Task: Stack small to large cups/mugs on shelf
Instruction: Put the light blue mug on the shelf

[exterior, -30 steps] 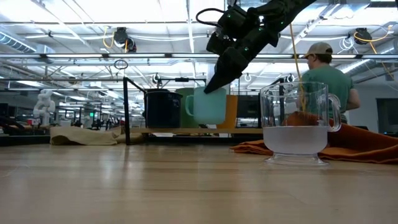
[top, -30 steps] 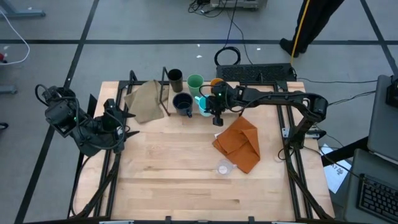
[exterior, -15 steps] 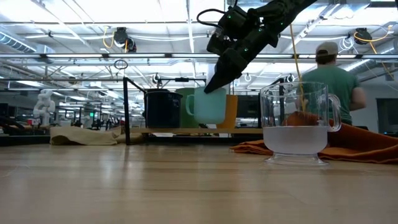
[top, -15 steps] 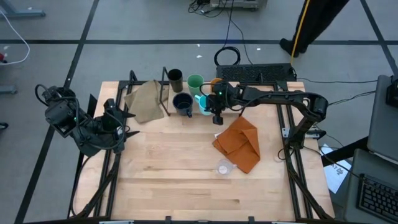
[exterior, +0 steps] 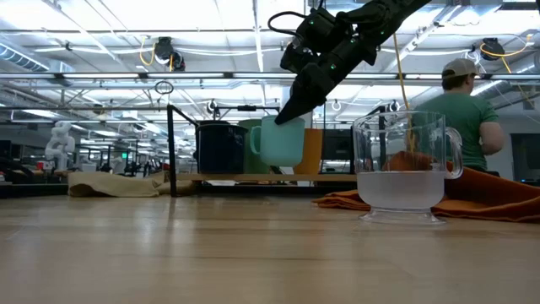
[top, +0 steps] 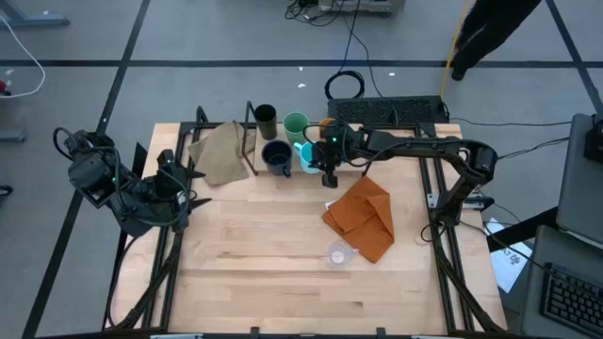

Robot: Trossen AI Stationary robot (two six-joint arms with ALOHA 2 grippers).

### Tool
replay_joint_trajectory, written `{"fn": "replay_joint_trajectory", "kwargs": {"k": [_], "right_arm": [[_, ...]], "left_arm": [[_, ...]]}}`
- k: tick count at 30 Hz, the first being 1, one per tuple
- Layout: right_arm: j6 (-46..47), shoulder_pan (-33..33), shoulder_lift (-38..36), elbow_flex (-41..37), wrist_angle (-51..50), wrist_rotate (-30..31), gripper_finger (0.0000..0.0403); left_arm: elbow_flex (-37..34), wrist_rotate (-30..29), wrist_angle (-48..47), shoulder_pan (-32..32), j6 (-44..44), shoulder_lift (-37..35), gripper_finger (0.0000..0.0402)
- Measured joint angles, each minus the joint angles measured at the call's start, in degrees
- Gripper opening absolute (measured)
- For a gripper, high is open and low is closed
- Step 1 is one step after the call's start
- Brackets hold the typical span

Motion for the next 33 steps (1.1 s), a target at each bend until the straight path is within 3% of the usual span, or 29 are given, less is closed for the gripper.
{"fn": "replay_joint_trajectory", "kwargs": {"k": [33], "right_arm": [[0.2, -0.4, 0.0, 0.0, -0.1, 0.0, 0.001]], "left_arm": [[0.0, 0.5, 0.0, 0.0, -0.6, 0.0, 0.0298]]}}
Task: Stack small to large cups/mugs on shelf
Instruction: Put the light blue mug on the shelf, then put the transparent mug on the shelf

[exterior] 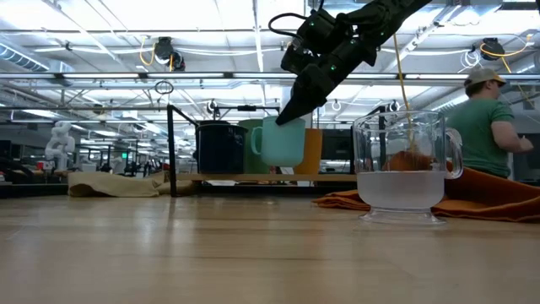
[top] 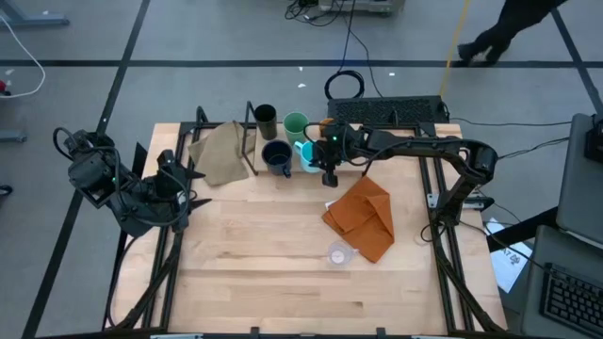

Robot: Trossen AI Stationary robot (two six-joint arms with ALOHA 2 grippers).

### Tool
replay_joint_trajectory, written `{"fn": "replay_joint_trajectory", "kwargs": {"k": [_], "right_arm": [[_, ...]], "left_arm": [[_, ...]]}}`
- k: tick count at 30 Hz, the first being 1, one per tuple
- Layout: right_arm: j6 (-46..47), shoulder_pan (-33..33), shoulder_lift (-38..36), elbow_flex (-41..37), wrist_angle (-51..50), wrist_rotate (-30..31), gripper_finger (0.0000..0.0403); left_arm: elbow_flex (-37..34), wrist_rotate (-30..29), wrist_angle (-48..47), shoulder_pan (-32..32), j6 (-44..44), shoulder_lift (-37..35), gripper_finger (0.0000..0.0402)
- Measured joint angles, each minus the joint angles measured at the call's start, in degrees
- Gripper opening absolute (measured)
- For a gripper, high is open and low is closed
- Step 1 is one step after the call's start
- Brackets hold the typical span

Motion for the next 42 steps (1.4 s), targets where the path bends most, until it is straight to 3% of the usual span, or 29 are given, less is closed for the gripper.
{"fn": "replay_joint_trajectory", "kwargs": {"k": [12, 24, 42], "right_arm": [[0.1, 0.0, 0.0, 0.0, 0.0, 0.0, 0.0014], [1.5, 0.0, 0.0, 0.0, 1.1, 0.3, 0.0092], [3.8, -0.2, -0.2, 0.0, 2.0, 0.1, 0.0121]], "left_arm": [[0.0, 0.5, 0.0, 0.0, -0.3, 0.0, 0.0298], [0.0, 1.2, 0.0, 0.0, -0.5, 0.0, 0.0298], [0.0, 2.0, 0.0, 0.0, -0.3, 1.5, 0.0298]]}}
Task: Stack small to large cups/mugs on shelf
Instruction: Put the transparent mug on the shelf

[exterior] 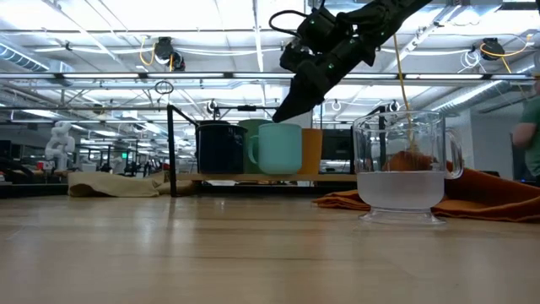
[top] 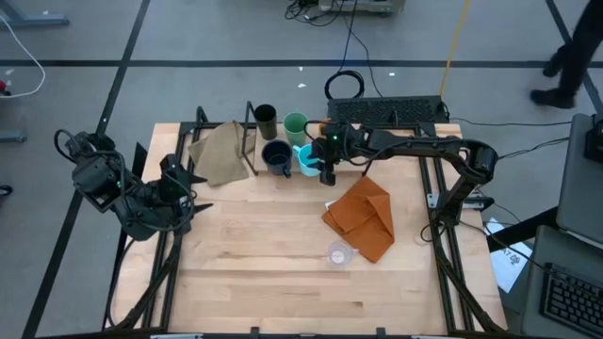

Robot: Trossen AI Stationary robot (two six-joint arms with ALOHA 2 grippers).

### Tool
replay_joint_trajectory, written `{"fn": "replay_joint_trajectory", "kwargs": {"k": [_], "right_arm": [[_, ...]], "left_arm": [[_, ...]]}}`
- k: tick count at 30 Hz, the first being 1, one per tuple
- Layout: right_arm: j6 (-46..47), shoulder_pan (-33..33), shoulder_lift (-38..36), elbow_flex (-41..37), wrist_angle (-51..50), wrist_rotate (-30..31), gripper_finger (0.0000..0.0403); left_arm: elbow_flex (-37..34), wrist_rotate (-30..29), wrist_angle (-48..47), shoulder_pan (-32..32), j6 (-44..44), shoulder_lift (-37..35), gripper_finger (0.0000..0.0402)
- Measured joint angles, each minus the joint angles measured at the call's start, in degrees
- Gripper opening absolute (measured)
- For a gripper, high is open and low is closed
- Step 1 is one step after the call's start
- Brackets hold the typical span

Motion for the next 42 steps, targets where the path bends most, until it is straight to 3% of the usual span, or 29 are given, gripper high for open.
{"fn": "replay_joint_trajectory", "kwargs": {"k": [12, 20, 26, 35, 42], "right_arm": [[-0.3, 4.3, -12.1, 0.0, 0.7, 0.4, 0.019], [1.4, 11.2, -24.8, 0.0, -6.2, 0.3, 0.0192], [10.7, 16.9, -31.2, 0.1, -16.6, 2.8, 0.0188], [18.0, 27.1, -29.0, 0.0, -26.4, 4.7, 0.0187], [19.5, 30.5, -23.4, 0.0, -29.2, 4.6, 0.0187]], "left_arm": [[0.0, 0.4, 0.0, 0.0, 0.1, 0.0, 0.0298], [0.0, 0.4, 0.0, 0.0, 0.0, 0.0, 0.0298], [0.0, 0.9, 0.0, 0.0, -1.0, 0.0, 0.0298], [0.0, 1.0, 0.4, 0.0, -1.7, 0.8, 0.0298], [0.0, 1.9, 0.5, 0.0, -1.7, 2.7, 0.0298]]}}
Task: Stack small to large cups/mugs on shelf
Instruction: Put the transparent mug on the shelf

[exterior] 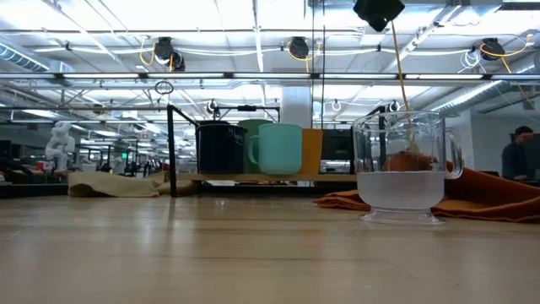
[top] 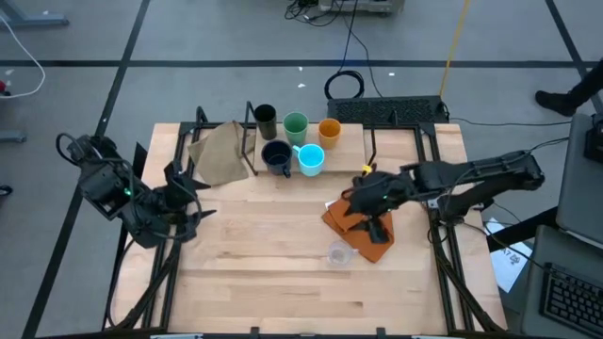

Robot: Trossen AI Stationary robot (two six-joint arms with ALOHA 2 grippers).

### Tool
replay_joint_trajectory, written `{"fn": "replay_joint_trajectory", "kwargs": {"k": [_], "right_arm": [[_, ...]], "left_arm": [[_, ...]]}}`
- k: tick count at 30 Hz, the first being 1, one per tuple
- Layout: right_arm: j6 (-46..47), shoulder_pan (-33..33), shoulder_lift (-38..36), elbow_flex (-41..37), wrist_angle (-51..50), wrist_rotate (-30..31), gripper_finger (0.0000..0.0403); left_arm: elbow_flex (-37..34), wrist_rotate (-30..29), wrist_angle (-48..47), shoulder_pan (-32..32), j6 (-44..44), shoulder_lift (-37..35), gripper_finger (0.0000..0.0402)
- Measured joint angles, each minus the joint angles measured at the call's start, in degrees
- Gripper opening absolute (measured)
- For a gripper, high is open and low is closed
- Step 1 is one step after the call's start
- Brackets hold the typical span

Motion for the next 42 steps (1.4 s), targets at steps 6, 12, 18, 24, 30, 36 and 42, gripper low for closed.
{"fn": "replay_joint_trajectory", "kwargs": {"k": [6, 12, 18, 24, 30, 36, 42], "right_arm": [[0.2, 0.3, 5.1, 0.0, -3.8, 0.0, 0.0187], [0.4, -0.1, 9.7, 0.0, -6.3, 0.0, 0.0187], [0.4, -0.4, 13.3, 0.0, -5.3, 0.1, 0.0187], [0.4, -0.4, 15.9, 0.0, -3.6, 0.1, 0.0187], [2.1, -0.2, 15.9, 0.0, -3.7, -0.1, 0.0187], [5.2, 1.4, 15.9, -2.4, 1.4, -1.9, 0.0187], [7.6, 2.5, 15.9, -7.1, 4.8, -3.1, 0.0187]], "left_arm": [[0.0, 0.5, 0.0, 0.0, 0.2, 0.9, 0.0298], [0.0, 0.5, 0.0, 0.0, 0.5, 1.0, 0.0298], [0.0, 0.5, 0.0, 0.0, 0.8, 1.0, 0.0298], [0.0, 0.5, -0.1, 0.0, 0.8, 1.0, 0.0298], [0.0, 0.6, -0.1, 0.0, 1.3, 1.0, 0.0298], [0.0, 0.6, -0.1, 0.0, 1.4, 1.0, 0.0298], [0.0, 0.9, -0.1, 0.0, 1.8, 1.0, 0.0298]]}}
